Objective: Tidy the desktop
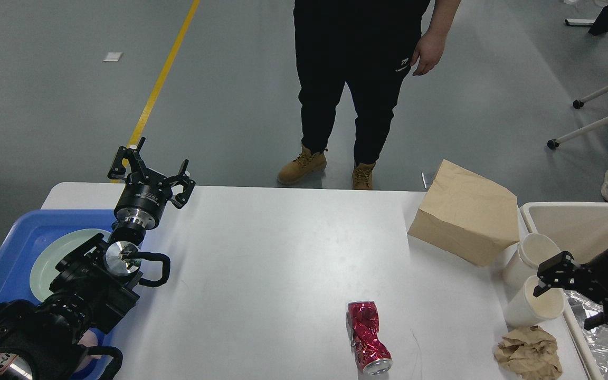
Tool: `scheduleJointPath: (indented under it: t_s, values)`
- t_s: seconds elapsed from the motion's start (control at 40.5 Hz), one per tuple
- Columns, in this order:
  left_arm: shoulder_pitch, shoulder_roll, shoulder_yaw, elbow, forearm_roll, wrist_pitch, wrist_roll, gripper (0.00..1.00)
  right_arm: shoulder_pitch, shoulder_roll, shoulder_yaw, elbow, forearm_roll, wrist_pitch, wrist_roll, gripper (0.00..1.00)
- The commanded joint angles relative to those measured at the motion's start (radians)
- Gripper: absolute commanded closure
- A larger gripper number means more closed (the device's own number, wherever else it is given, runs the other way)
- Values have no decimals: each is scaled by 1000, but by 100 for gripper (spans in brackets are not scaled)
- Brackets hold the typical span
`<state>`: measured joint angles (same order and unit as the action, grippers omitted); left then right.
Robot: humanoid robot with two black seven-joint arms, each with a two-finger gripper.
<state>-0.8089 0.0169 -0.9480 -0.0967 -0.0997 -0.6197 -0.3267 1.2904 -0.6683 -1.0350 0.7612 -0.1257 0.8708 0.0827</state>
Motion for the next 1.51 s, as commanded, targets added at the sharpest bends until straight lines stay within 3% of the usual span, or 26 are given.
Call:
scheduleJointPath:
  t_s: [0.0,0.124,0.222,0.321,0.371,0.469,0.865,1.087,1.211,1.334,1.483]
  values:
    - [-1,0,0,0,0,0,0,4,-42,-1,1,-20,1,-67,0,0]
    - [0,0,0,0,0,0,0,4,-66,3,19,-20,1,-118,-1,5]
    - [-1,0,0,0,0,0,0,4,-68,4,29,-14,3,-131,0,40]
    - [0,0,0,0,0,0,0,4,-69,6,30,-14,3,-141,2,55]
    - [-1,0,0,0,0,0,0,4,-71,4,38,-11,3,-148,2,73]
    - [-1,0,0,0,0,0,0,4,-85,7,41,-11,0,-150,2,100]
    - [-1,0,0,0,0,0,0,4,-71,-5,38,-2,-2,-141,2,100]
    - [0,0,0,0,0,0,0,4,24,-102,30,90,-3,-131,3,100]
    - [0,0,0,0,0,0,0,4,108,-194,29,133,-11,-79,3,100]
    - [-1,0,0,0,0,0,0,4,228,-264,27,130,-15,46,3,100]
    - [-1,0,0,0,0,0,0,4,322,-312,27,125,-15,88,2,100]
